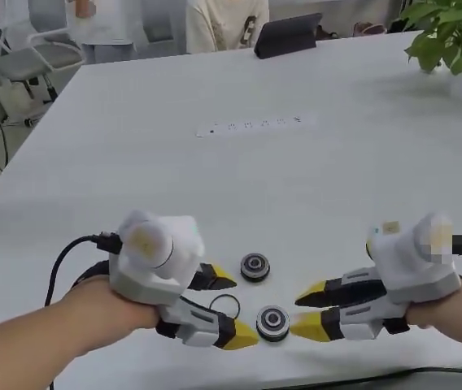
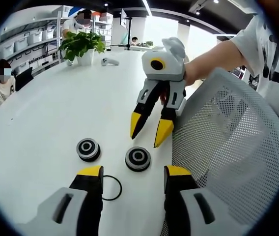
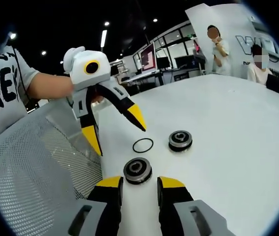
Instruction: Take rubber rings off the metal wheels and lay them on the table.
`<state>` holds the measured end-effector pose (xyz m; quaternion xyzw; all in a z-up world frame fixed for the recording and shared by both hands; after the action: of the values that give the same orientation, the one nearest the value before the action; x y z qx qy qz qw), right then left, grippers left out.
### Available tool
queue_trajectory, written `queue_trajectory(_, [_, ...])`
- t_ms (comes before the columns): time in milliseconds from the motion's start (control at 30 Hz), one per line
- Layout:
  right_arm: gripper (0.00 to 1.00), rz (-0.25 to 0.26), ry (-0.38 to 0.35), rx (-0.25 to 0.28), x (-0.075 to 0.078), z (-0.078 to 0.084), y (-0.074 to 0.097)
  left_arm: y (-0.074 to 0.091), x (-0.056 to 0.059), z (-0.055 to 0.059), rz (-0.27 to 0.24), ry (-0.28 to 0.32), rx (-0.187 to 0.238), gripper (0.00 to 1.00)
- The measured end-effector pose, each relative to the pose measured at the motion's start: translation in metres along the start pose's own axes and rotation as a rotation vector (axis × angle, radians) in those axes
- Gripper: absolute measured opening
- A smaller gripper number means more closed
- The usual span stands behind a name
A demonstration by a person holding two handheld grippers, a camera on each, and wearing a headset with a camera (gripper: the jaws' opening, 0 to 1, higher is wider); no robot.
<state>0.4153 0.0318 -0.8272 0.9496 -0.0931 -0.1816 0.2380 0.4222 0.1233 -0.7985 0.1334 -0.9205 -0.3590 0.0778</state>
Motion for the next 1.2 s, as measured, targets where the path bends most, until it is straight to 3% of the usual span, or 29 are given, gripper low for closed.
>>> queue_trajectory(467, [0.20, -0.016, 0.043, -0.015, 0.000, 0.007, -0.009, -0.013, 0.003, 0.002, 0.021, 0.014, -0.007, 0.38])
queue_trajectory(1200, [0.14, -0.011, 0.089, -0.024, 0.002, 0.009, -0.015, -0.029, 0.010, -0.006, 0.056, 0.014, 0.021, 0.21])
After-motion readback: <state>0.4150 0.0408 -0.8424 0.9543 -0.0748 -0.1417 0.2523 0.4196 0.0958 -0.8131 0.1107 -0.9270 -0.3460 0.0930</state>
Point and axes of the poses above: the centre of the closed fingertips' face, and the gripper's own axes: y roughly backward along the fingers, x roughly to its right, z roughly out of its underside, the point moved 3 cm from there along y, roughly backward along the fingers, and after that the axes turned 2 degrees about -z, right-handed, at the moved point
